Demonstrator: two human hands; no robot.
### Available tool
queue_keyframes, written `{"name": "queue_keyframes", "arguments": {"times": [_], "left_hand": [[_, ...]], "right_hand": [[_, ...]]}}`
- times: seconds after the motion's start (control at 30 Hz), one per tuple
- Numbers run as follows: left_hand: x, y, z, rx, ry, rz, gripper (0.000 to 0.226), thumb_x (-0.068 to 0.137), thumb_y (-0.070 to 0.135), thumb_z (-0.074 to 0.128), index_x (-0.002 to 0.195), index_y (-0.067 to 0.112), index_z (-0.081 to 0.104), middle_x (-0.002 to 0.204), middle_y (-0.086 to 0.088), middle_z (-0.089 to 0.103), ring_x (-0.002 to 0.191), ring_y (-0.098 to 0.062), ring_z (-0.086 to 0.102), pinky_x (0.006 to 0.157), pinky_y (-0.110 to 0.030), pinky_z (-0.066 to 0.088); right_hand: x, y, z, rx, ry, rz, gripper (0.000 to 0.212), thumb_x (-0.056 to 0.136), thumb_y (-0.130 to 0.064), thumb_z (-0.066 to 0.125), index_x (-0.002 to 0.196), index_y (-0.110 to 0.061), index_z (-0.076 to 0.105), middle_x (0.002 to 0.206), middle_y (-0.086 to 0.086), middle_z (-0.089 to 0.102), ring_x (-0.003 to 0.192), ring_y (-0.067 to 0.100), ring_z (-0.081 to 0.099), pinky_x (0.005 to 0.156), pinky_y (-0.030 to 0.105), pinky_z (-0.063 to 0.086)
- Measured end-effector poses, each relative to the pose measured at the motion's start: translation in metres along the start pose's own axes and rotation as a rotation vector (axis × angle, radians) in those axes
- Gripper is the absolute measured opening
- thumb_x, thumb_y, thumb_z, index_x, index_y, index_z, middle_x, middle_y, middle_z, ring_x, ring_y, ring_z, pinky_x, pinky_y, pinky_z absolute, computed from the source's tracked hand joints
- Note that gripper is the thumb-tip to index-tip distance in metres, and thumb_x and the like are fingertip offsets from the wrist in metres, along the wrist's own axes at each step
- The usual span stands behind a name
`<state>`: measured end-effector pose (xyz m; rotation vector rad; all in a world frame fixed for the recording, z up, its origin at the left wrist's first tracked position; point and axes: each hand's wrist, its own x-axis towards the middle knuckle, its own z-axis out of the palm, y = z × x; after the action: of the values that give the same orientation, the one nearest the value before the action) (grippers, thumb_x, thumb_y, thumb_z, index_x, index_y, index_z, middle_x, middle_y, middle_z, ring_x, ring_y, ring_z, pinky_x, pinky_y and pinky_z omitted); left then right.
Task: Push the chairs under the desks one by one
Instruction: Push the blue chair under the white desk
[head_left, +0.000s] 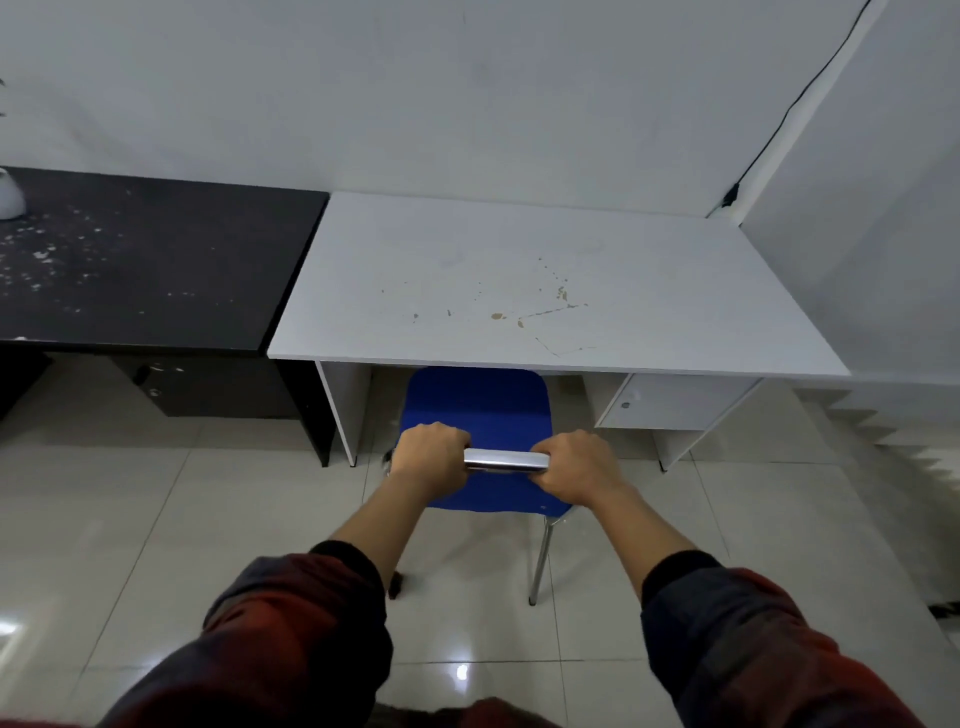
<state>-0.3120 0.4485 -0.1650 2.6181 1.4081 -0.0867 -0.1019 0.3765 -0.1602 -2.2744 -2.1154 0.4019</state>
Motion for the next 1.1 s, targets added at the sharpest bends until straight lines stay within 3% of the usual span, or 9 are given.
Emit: {"name": "queue_keyframes", "arguments": {"times": [0.1, 0.3, 0.47, 0.7, 0.83, 1.1], "left_hand": [[-0.007, 0.01, -0.002, -0.067, -0.001, -0.051, 0.02, 0.092, 0.037, 0.059, 0.109, 0.03, 0.067, 0.095, 0.007, 0.069, 0.077, -0.015, 0.061, 0.063, -0.027, 0.043], [-0.032, 0.022, 0.004, -0.075, -0.03, -0.088, 0.022, 0.09, 0.042, 0.062, 0.109, 0.033, 0.066, 0.097, 0.01, 0.07, 0.083, -0.014, 0.065, 0.072, -0.031, 0.055], [-0.042, 0.016, 0.0, -0.002, -0.008, -0.068, 0.02, 0.092, 0.039, 0.058, 0.11, 0.037, 0.069, 0.096, 0.01, 0.071, 0.084, -0.014, 0.065, 0.071, -0.032, 0.054], [-0.032, 0.034, 0.004, 0.032, -0.015, -0.009, 0.02, 0.093, 0.039, 0.06, 0.112, 0.036, 0.069, 0.098, 0.01, 0.071, 0.086, -0.011, 0.065, 0.071, -0.026, 0.051], [-0.02, 0.04, 0.005, 0.004, 0.052, 0.024, 0.021, 0.092, 0.038, 0.06, 0.111, 0.034, 0.069, 0.096, 0.01, 0.071, 0.083, -0.011, 0.065, 0.072, -0.029, 0.055], [-0.009, 0.033, 0.012, -0.086, 0.189, -0.002, 0.017, 0.087, 0.025, 0.066, 0.101, 0.031, 0.072, 0.086, 0.008, 0.072, 0.077, -0.017, 0.067, 0.065, -0.031, 0.053]], "right_hand": [[-0.01, 0.002, -0.001, 0.036, 0.022, -0.004, 0.019, 0.089, -0.037, 0.063, 0.103, -0.028, 0.074, 0.087, -0.007, 0.071, 0.068, 0.013, 0.056, 0.049, 0.021, 0.033], [-0.035, 0.004, 0.012, 0.04, 0.076, -0.013, 0.021, 0.089, -0.032, 0.063, 0.108, -0.028, 0.072, 0.089, -0.005, 0.071, 0.07, 0.015, 0.057, 0.058, 0.025, 0.041], [-0.047, -0.01, 0.021, 0.057, 0.125, -0.006, 0.018, 0.091, -0.031, 0.064, 0.105, -0.024, 0.071, 0.084, -0.003, 0.069, 0.067, 0.016, 0.057, 0.057, 0.026, 0.041], [-0.057, 0.012, 0.018, 0.03, 0.073, -0.044, 0.023, 0.09, -0.037, 0.06, 0.103, -0.022, 0.072, 0.08, -0.003, 0.068, 0.065, 0.016, 0.061, 0.054, 0.027, 0.048], [-0.043, 0.026, 0.004, 0.008, 0.038, -0.041, 0.02, 0.087, -0.035, 0.061, 0.096, -0.023, 0.074, 0.072, -0.005, 0.063, 0.06, 0.016, 0.056, 0.046, 0.023, 0.032], [-0.019, 0.024, -0.017, -0.018, -0.009, -0.051, 0.018, 0.085, -0.03, 0.063, 0.094, -0.023, 0.076, 0.073, -0.003, 0.065, 0.062, 0.017, 0.055, 0.047, 0.023, 0.029]]}}
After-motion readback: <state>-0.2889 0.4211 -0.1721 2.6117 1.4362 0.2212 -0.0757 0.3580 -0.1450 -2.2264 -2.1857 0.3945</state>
